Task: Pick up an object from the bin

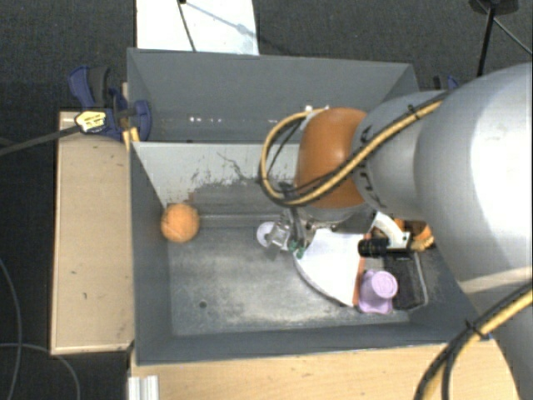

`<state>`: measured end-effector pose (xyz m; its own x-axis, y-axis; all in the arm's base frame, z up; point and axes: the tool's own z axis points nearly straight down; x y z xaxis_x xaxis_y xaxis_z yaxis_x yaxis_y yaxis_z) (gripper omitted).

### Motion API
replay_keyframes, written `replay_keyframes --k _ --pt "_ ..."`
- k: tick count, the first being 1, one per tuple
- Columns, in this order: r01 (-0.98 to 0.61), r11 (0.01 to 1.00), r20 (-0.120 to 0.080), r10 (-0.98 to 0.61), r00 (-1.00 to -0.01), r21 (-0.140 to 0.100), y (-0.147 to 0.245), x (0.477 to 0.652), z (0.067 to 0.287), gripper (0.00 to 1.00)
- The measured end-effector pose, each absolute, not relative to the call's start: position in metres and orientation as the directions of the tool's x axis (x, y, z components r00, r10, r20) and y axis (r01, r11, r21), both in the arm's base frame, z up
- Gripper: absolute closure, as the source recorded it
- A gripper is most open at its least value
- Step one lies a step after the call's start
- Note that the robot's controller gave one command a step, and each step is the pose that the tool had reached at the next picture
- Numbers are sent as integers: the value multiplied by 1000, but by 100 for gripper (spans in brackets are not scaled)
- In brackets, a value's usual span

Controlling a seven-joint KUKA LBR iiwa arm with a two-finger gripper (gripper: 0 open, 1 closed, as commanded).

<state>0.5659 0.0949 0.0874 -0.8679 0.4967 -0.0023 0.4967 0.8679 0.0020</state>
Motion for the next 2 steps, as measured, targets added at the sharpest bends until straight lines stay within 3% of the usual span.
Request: replay_keyframes --k 2 --pt "495 869 2 495 -869 -1 95 565 103 100"
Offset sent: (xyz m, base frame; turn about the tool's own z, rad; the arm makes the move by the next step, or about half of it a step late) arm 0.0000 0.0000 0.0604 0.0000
